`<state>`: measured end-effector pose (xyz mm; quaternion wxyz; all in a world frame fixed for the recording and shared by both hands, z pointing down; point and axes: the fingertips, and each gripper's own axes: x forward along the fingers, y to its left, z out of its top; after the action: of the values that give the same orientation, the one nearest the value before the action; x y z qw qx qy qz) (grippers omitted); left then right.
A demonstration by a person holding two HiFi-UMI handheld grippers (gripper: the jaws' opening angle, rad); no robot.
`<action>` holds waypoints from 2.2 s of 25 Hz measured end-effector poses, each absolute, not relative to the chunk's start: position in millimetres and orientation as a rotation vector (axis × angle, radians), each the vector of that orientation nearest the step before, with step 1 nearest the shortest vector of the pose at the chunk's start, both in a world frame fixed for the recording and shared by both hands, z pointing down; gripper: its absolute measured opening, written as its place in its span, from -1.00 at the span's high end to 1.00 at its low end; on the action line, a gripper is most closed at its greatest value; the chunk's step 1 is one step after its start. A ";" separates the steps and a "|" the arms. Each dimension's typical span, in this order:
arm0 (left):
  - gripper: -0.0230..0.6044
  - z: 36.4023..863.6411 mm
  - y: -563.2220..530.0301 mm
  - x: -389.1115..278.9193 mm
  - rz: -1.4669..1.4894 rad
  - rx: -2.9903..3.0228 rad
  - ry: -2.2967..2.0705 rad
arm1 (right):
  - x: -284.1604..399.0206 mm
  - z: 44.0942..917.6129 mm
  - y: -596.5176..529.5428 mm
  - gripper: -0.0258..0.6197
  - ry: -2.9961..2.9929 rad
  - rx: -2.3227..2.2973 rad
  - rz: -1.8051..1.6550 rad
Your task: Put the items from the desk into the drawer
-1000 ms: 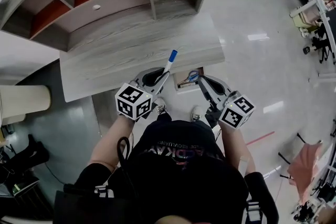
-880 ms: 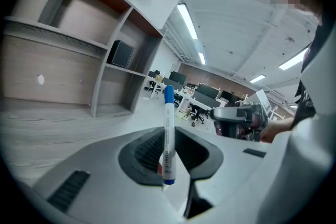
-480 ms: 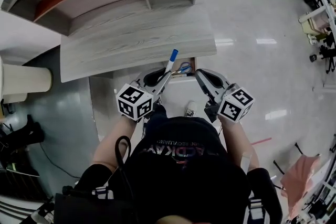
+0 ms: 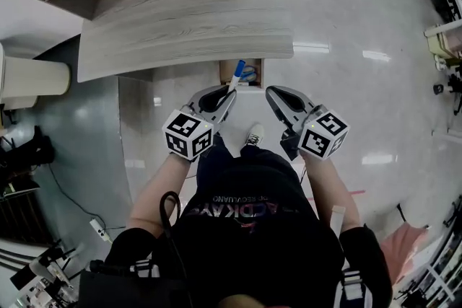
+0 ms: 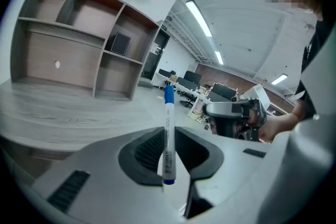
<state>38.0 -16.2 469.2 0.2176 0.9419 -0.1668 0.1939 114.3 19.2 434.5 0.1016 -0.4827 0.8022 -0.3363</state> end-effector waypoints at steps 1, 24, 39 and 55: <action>0.69 473.6 -12.8 40.2 0.562 2.617 -0.465 | 115.9 437.9 21.4 0.87 2.365 -1.419 -1.008; 0.69 624.5 -31.8 35.2 1.116 2.709 -0.347 | 103.3 560.9 23.0 0.87 2.173 -1.533 -1.302; 0.69 698.7 -56.1 43.6 1.365 2.735 -0.235 | 96.4 629.3 0.5 0.87 2.097 -1.577 -1.437; 0.69 739.3 -73.0 45.8 1.532 2.683 -0.204 | 105.2 646.6 7.9 0.87 2.035 -1.581 -1.493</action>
<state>45.8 -73.0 739.3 0.0226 0.8663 -0.0658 0.4947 105.2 7.9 646.6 0.0816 -0.5289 0.6811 -0.4996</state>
